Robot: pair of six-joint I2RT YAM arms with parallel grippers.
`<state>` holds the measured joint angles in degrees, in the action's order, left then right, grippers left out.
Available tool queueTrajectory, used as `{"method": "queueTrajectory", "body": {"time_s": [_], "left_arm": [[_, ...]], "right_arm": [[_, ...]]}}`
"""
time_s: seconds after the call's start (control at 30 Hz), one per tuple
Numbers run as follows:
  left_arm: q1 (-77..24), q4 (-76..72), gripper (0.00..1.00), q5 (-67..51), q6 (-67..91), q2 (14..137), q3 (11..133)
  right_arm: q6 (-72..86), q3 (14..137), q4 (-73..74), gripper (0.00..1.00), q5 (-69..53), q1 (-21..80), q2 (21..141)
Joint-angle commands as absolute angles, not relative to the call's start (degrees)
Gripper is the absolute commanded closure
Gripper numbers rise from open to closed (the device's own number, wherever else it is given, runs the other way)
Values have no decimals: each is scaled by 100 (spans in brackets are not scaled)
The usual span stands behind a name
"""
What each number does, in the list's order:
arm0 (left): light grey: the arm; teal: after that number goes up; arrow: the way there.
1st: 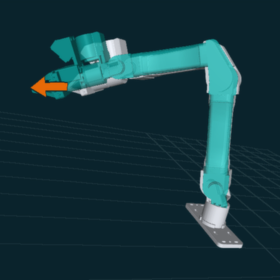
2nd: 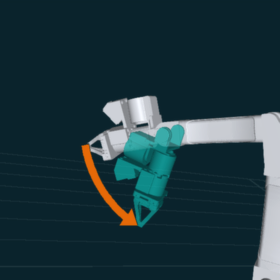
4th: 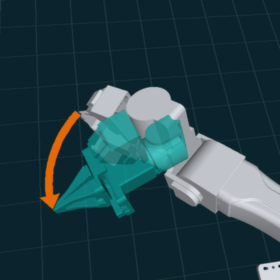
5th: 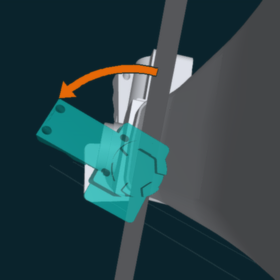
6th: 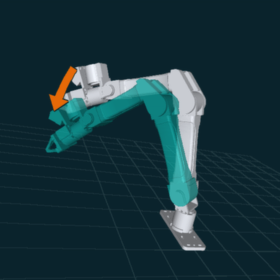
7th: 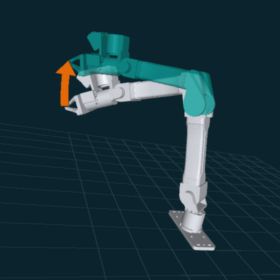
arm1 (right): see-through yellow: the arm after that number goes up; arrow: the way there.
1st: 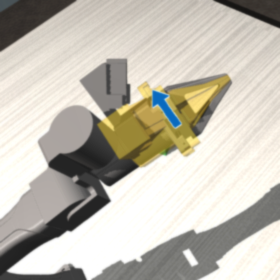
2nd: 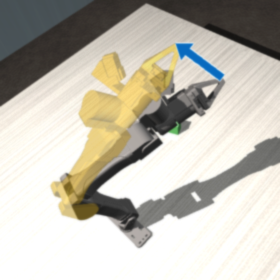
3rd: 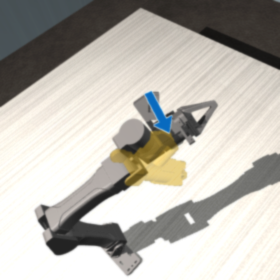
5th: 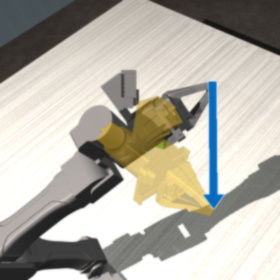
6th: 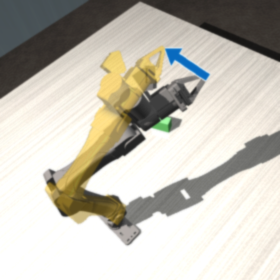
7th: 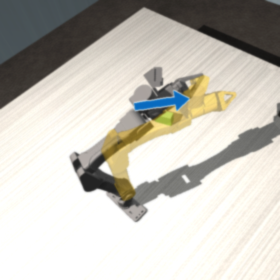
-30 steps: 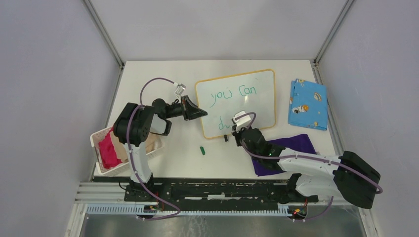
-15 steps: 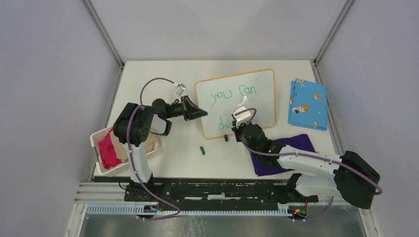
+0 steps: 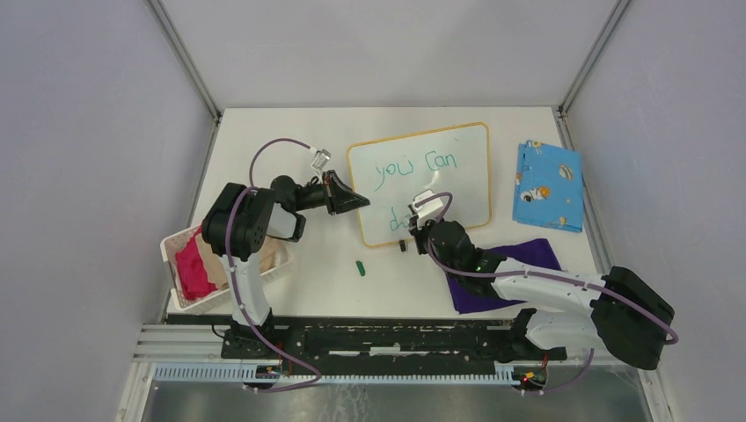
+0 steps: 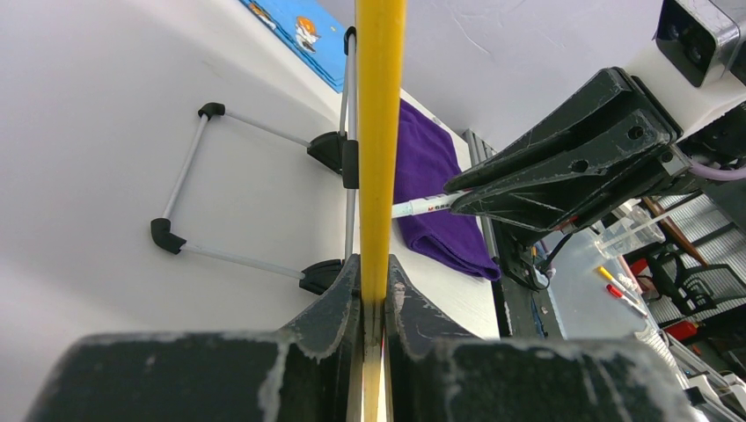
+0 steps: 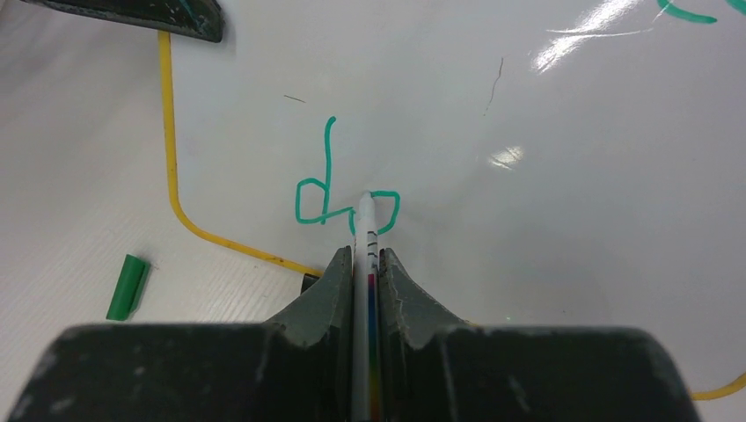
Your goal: Write a sentence on the whiteboard
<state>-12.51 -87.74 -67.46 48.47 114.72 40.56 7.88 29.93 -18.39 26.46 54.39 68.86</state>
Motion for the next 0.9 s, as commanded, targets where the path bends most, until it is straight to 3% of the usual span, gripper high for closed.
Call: {"method": "queueTrajectory", "body": {"time_s": [0.0,0.37,0.63,0.87], "left_arm": [[-1389,-9052,98,-7005,4833,11550,4098],[-1389,-9035,98,-6993,4834,11557,4109],[-1389,-9033,98,-6994,4838,11549,4107],[-1389,-9035,98,-6991,4841,11535,4105]], "right_arm": [[898,3009,-2037,100,2505,5488,6978],[990,2620,-1981,100,2651,5515,6721],[913,2703,-1833,100,2811,5454,5824],[786,2654,-1601,100,2889,4783,5399]]}}
